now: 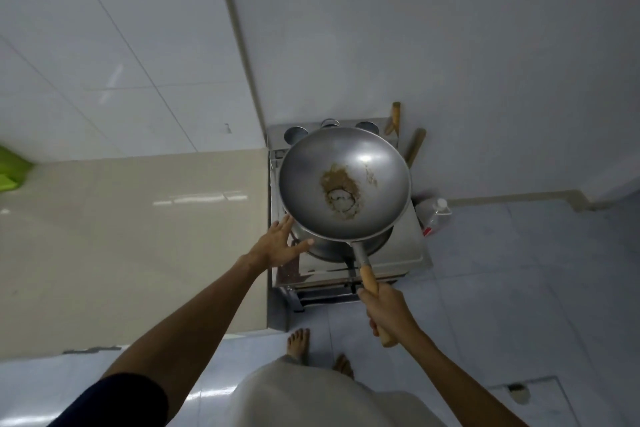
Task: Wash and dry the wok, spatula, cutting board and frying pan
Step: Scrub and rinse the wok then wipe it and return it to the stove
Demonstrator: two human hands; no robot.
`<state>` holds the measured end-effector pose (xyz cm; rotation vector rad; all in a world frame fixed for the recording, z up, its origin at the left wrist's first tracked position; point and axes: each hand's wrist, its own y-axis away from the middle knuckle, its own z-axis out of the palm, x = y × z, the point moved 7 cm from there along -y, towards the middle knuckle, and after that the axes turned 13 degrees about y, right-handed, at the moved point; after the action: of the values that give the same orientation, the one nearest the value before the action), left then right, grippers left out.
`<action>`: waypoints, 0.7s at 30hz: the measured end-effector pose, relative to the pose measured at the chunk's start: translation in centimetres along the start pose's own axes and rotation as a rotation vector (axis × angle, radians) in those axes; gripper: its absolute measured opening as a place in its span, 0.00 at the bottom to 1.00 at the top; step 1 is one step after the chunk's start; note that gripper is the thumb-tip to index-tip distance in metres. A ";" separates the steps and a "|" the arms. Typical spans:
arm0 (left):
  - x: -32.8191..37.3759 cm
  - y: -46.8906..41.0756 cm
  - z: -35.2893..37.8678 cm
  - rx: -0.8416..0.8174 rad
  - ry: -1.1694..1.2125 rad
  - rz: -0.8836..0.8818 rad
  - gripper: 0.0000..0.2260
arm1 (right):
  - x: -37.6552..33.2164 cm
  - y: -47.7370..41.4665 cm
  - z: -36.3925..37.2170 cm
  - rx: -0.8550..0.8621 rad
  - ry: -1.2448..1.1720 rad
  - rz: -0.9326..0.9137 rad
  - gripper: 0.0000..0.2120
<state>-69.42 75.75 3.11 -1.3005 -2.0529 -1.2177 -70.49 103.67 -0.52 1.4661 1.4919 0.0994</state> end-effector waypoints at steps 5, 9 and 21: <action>0.7 0.3 0.4 -0.007 0.002 0.026 0.38 | -0.7 0.2 -0.4 -0.011 0.160 -0.073 0.13; 1.0 0.5 1.0 -0.028 -0.016 0.023 0.38 | -2.1 0.8 -0.7 -0.038 0.284 -0.174 0.09; 0.6 2.0 -0.6 -0.052 -0.189 -0.024 0.41 | -2.6 -0.4 -4.7 0.033 0.696 -0.232 0.35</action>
<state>-68.04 75.90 4.81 -1.4692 -2.1853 -1.2070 -74.51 104.07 3.03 1.3330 2.2177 0.4843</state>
